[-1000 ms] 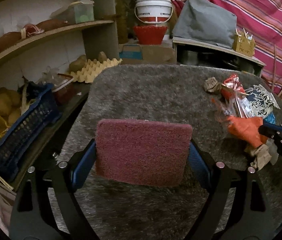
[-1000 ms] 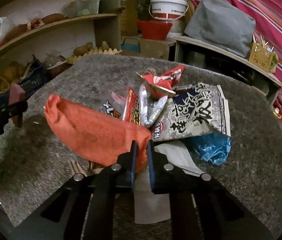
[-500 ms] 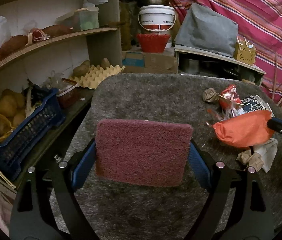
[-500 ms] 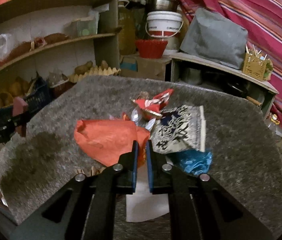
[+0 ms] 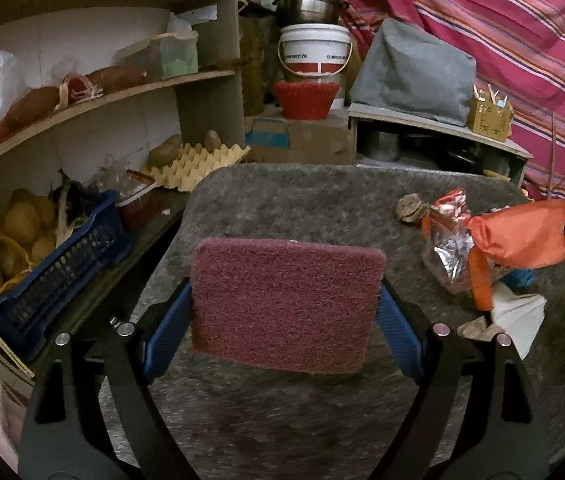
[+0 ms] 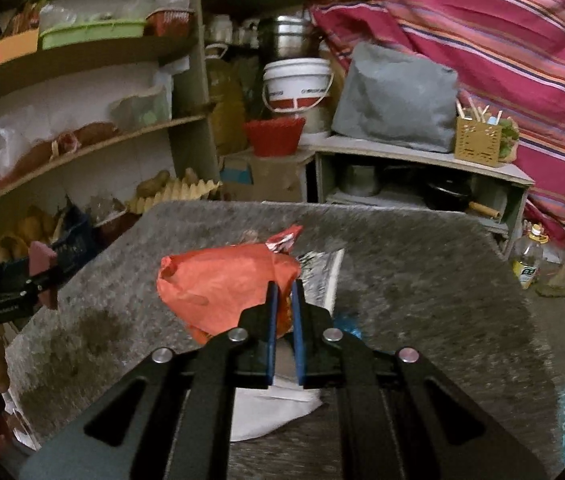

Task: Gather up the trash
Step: 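Carry the pad and orange bag to the blue basket and release both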

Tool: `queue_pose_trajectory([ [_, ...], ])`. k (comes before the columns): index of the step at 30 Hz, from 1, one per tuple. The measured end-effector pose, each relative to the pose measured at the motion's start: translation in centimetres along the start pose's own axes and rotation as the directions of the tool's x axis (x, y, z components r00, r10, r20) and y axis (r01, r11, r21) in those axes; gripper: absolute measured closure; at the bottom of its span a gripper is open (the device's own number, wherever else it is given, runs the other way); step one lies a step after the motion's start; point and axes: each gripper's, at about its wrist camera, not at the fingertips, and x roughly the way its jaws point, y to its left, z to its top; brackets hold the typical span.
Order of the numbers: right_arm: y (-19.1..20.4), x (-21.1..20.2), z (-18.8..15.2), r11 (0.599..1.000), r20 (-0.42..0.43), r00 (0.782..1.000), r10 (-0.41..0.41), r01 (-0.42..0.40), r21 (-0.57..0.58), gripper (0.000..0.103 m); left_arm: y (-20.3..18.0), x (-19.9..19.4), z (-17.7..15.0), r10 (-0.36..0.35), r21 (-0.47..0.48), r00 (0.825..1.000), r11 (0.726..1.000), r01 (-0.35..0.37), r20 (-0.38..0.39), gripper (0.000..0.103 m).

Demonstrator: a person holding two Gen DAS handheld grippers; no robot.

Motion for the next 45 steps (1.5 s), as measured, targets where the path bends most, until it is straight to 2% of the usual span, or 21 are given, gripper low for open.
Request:
queue_pose_trajectory([
  [9,-6.1,-3.1,0.6,0.992,0.050,0.997,-0.066,0.060,0.107,0.096,-3.8,-1.0,1.3,-0.032,0.025,0.999,0.999,0.031,0.039,0.018],
  [18,-12.7,-6.2,-0.3,0.970,0.032,0.985,-0.170,0.161,0.184,0.096,-9.2,-1.2,2.0,-0.093,0.065,0.994,0.994,0.089,0.052,0.018],
  [26,-18.2,-9.6,-1.9,0.937,0.006,0.963,-0.271,0.262,0.231,0.096,-14.7,-1.1,2.3,-0.145,0.100,0.988,0.985,0.139,0.051,0.018],
  [33,-23.0,-12.9,-3.2,0.898,-0.011,0.934,-0.357,0.346,0.273,0.096,-20.8,-1.6,2.5,-0.209,0.143,0.976,0.969,0.200,0.054,0.018],
  [40,-27.5,-16.6,-4.9,0.851,-0.033,0.893,-0.448,0.438,0.292,0.096,-29.1,-3.3,3.0,-0.287,0.238,0.955,0.935,0.263,0.074,0.018],
  [45,-30.8,-19.4,-6.6,0.806,-0.069,0.856,-0.513,0.507,0.305,0.096,-35.7,-5.0,2.7,-0.396,0.264,0.916,0.892,0.366,0.069,0.018],
])
